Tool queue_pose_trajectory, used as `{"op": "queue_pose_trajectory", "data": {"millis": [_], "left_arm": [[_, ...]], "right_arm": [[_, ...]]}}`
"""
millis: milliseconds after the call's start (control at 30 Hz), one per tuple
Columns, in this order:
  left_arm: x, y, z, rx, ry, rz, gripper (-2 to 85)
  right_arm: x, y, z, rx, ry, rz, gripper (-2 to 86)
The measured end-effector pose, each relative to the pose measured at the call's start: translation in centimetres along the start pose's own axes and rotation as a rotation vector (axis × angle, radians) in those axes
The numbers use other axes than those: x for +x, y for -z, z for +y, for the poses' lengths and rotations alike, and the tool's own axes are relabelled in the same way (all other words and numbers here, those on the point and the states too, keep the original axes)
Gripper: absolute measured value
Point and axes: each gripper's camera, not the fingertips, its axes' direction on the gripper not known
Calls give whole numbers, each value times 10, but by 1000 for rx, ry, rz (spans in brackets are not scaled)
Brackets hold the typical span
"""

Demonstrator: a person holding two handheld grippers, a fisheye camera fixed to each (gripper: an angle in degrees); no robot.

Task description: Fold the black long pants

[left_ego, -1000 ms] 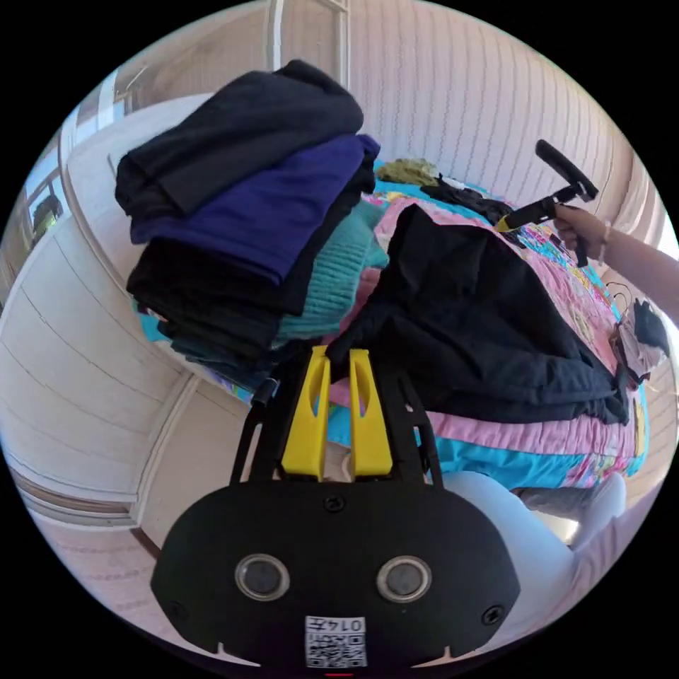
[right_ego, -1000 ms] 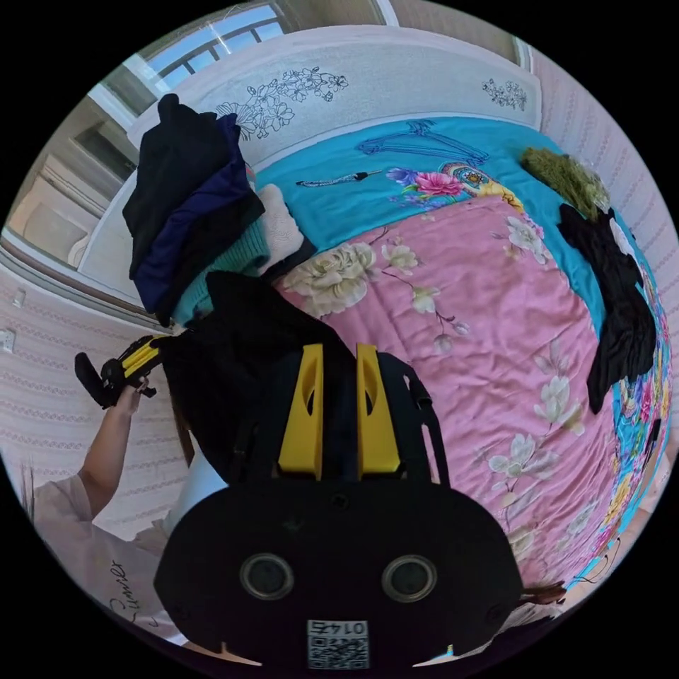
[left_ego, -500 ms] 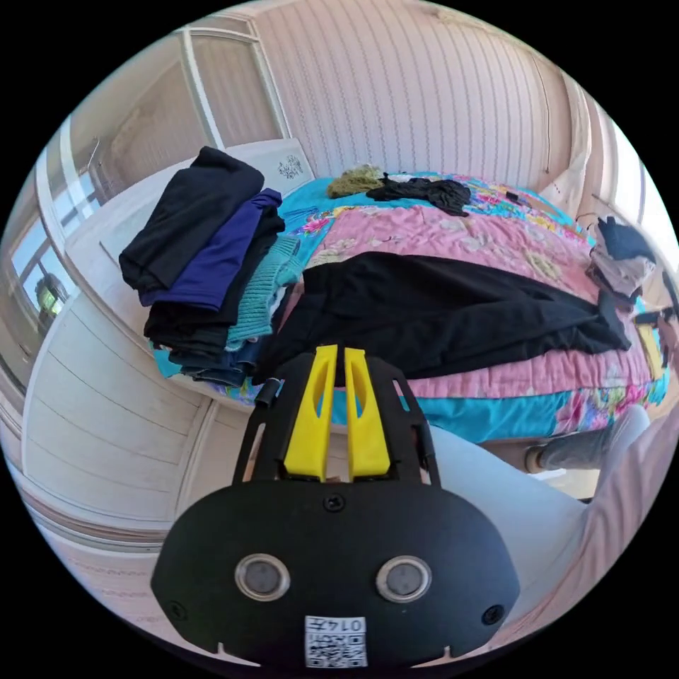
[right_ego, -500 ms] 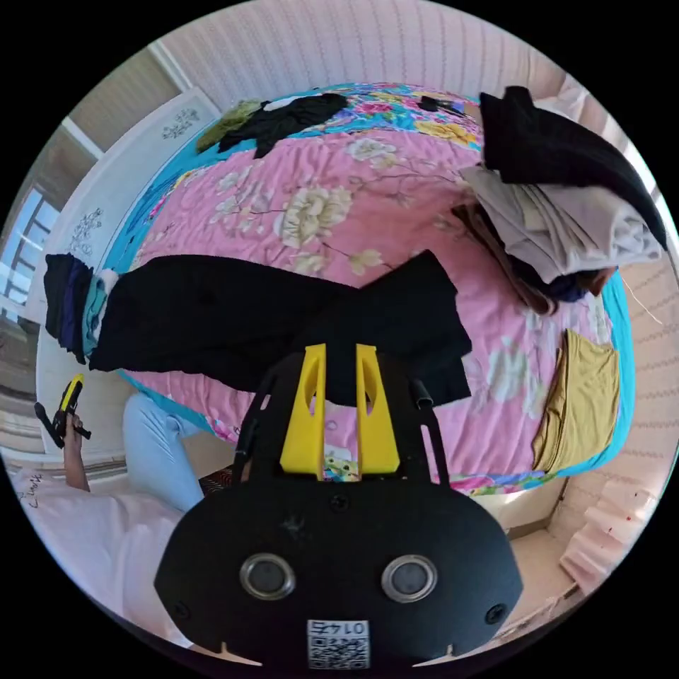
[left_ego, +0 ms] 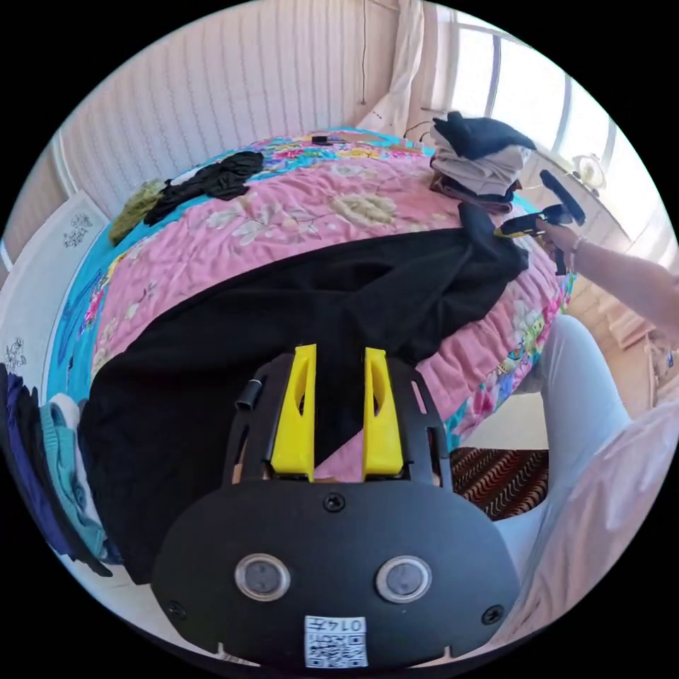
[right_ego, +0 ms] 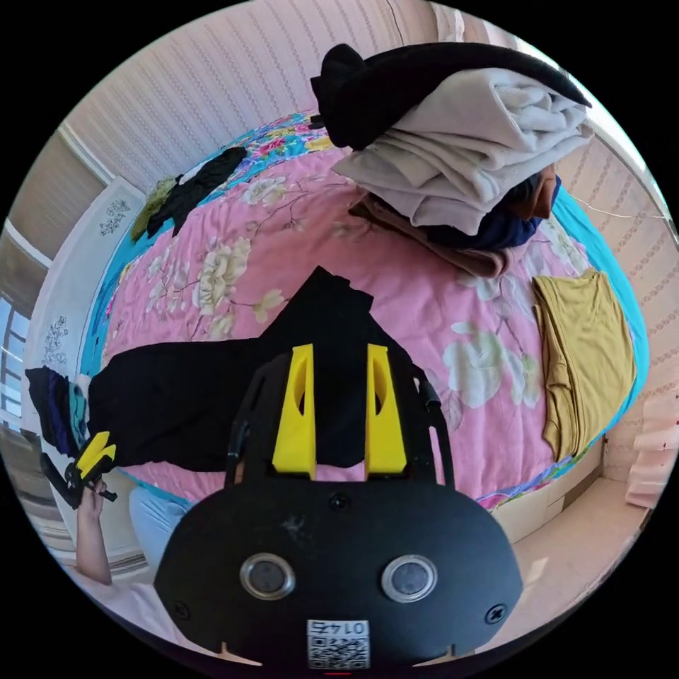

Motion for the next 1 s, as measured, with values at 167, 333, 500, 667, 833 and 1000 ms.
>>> {"op": "queue_pose_trajectory", "data": {"millis": [167, 333, 500, 667, 833, 1000], "left_arm": [[-6, -4, -23, -15, 20, 83, 10], [6, 46, -20, 115, -98, 117, -6], [20, 36, -8, 48, -136, 193, -8], [37, -1, -13, -56, -96, 205, -8], [48, -6, -28, -56, -102, 181, -8], [47, -1, -38, -25, -73, 175, -8]], "right_arm": [[51, 43, 21, 47, -4, -128, -1], [143, 155, 79, 281, -24, -330, -7], [231, 193, 160, 375, -205, -167, -2], [267, 188, 186, 236, -246, -262, 7], [234, 188, 137, 197, -108, -280, 59], [234, 163, 85, 144, -217, -379, 114]]}}
